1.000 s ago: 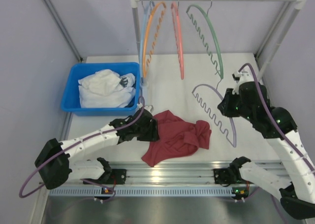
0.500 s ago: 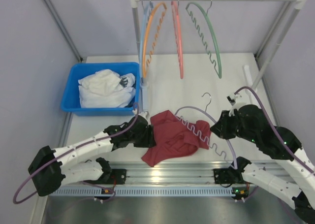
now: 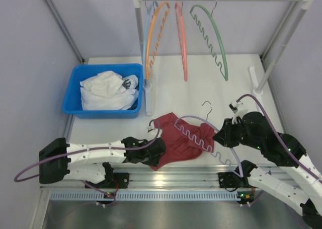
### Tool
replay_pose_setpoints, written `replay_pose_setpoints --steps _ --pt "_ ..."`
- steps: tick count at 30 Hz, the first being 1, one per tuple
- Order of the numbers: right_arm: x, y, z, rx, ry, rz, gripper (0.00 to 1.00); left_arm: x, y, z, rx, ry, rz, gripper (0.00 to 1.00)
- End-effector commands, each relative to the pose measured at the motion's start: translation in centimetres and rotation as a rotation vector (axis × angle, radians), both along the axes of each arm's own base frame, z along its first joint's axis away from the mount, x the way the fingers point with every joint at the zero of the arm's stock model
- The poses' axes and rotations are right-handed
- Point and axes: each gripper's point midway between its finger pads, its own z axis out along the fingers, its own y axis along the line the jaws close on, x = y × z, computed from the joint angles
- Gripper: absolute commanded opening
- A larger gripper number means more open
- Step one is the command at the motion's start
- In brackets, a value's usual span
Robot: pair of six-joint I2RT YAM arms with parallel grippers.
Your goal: Place the tank top on the hanger
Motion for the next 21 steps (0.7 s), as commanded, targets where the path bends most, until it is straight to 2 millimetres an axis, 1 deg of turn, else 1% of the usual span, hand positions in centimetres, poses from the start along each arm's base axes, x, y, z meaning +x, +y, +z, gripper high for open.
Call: replay_pose_setpoints --steps 1,8,13,16,19,20,21 --pt "0.2 1.3 2.2 0.079 -0.081 0.052 0.0 1.1 -0.9 0.9 0.022 -0.069 0.038 0.45" --pt "0.4 1.5 2.8 0.074 -0.106 0.071 0.0 1.8 -1.9 0.2 0.058 -0.105 0.013 0.46" --pt "0.3 1.6 3.2 0.071 -0.117 0.094 0.0 1.9 -1.4 -0.8 0.116 -0.098 0.021 0.44" --pt "0.2 1.3 4.0 0.069 -0.141 0.101 0.0 1.7 -1.3 -0.8 0.109 -0.092 0.022 0.4" --pt "0.0 1.5 4.6 0.073 -0.145 0.122 0.0 1.9 -1.1 -0.5 0.109 -0.102 0.025 0.29" --pt "-0.1 1.6 4.8 0.075 -0.147 0.133 0.0 2.0 -1.1 -0.4 0.11 -0.107 0.026 0.2" --pt "-0.4 1.8 4.9 0.081 -0.145 0.151 0.0 2.1 -1.0 -0.1 0.112 -0.116 0.031 0.14"
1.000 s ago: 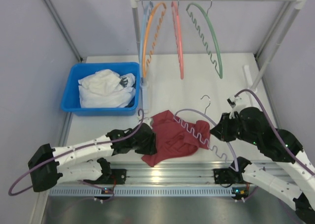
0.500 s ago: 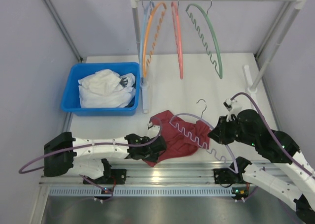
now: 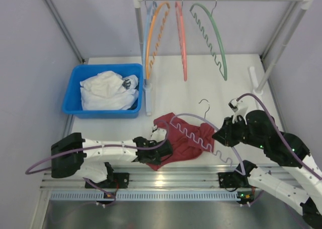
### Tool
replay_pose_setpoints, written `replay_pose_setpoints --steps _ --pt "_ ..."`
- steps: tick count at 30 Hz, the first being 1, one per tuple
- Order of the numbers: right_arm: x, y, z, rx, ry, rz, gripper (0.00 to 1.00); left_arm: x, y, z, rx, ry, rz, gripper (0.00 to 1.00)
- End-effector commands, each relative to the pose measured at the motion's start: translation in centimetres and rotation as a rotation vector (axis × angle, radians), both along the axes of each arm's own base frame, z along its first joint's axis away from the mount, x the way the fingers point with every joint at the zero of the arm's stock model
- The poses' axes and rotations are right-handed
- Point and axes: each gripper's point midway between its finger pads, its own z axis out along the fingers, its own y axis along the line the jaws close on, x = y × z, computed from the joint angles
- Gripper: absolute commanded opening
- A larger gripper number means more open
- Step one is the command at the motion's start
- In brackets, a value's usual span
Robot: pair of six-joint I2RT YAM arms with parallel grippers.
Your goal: Place the tank top on the hanger
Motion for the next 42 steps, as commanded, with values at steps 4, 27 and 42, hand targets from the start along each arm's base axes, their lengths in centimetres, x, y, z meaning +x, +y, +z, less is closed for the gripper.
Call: replay_pose_setpoints --steps 4,27,42 --pt "-0.9 1.5 4.0 0.086 -0.09 0.126 0.0 1.7 -0.5 2.7 -0.066 -0.061 0.032 0.0" --pt "-4.3 3.3 -0.9 0.087 0.038 0.361 0.0 7.9 -0.4 6.3 -0.335 -0.003 0.116 0.0" --pt "-3.3 5.8 -3.0 0.132 0.023 0.4 0.0 7.9 -1.1 9.6 -0.386 -0.018 0.067 0.0"
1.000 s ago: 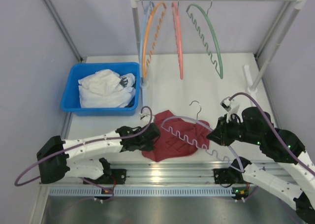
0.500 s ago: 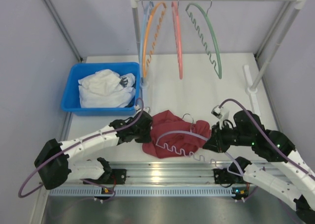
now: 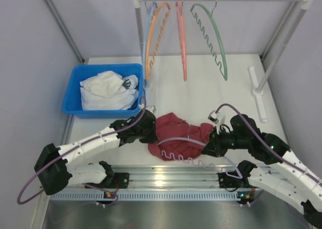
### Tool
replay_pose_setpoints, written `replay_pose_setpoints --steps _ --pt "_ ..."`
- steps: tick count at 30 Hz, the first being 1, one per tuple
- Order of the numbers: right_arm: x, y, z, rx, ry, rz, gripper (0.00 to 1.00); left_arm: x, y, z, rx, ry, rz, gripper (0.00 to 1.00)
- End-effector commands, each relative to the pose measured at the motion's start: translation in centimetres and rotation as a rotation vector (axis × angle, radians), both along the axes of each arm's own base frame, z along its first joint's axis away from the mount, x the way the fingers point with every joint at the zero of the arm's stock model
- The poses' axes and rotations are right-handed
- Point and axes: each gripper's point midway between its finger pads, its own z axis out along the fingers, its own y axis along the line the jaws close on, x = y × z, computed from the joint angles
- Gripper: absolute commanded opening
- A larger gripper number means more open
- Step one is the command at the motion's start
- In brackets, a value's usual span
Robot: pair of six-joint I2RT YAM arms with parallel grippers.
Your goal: Place the tank top on the hanger
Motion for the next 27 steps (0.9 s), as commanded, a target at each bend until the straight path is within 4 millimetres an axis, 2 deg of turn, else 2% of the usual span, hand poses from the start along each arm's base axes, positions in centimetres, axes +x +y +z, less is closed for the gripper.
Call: replay_pose_setpoints --steps 1,8,12,16,21,27 --pt "1.1 2.1 2.2 0.11 -0.093 0.028 0.0 0.5 -1.0 3.3 -0.07 -0.051 -0.033 0.0" --pt "2.4 3.4 2.6 0.179 -0.162 -0.012 0.0 0.2 -0.7 4.5 -0.074 -0.061 -0.042 0.0" --pt "2.6 3.8 1.8 0.186 -0.178 -0.027 0.0 0.2 -0.6 5.3 -0.087 -0.069 -0.039 0.0" --pt "2.4 4.1 0.7 0.187 -0.182 -0.025 0.0 0.3 -0.9 6.9 -0.118 -0.096 -0.041 0.0" --pt "2.2 5.3 0.2 0.223 -0.203 -0.004 0.0 0.6 -1.4 8.3 -0.145 -0.117 -0.053 0.0" --pt "2.8 6.7 0.6 0.257 -0.276 -0.009 0.0 0.1 -1.9 8.6 -0.158 -0.093 -0.089 0.0"
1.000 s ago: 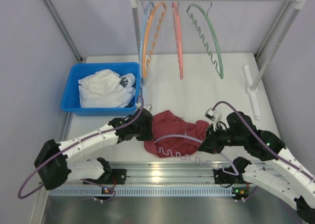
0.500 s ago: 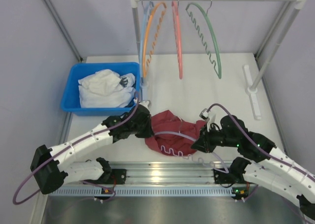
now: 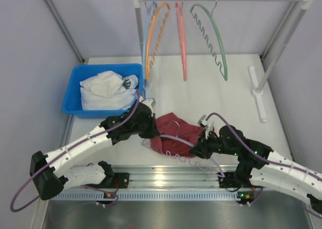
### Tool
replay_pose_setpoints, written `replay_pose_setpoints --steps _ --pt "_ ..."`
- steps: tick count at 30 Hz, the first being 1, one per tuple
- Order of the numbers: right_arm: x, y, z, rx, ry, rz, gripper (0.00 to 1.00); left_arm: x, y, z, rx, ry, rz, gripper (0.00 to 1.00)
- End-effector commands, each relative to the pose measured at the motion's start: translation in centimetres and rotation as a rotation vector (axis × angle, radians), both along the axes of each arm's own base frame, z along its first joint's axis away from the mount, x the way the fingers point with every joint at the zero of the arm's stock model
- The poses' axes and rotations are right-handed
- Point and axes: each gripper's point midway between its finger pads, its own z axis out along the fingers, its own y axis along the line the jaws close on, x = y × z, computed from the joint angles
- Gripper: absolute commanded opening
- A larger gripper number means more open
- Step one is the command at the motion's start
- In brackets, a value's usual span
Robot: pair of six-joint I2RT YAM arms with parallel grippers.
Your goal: Place the tank top on the hanger
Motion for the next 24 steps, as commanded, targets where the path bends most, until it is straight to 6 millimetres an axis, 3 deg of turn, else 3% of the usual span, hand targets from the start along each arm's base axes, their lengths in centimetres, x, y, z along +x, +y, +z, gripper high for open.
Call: replay_pose_setpoints --steps 1,6,15,20,24 --pt "1.5 2.2 3.9 0.146 -0.129 -0.012 0.0 -0.1 -0.7 1.7 -0.038 -0.016 -0.038 0.0" --pt "2.4 2.6 3.5 0.105 -0.176 -0.024 0.0 -0.8 -0.9 1.3 -0.038 0.012 -0.073 0.0" --pt "3.1 2.2 3.5 0.014 -0.21 -0.022 0.0 -1.8 0.8 -0.8 0.048 0.057 -0.075 0.0" --pt "3.3 2.0 4.0 0.0 -0.237 -0.019 0.0 -1.9 1.0 -0.6 0.051 0.054 -0.078 0.0" --pt "3.0 2.6 4.4 0.035 -0.243 0.009 0.0 -1.2 1.0 0.7 0.036 0.016 -0.05 0.0"
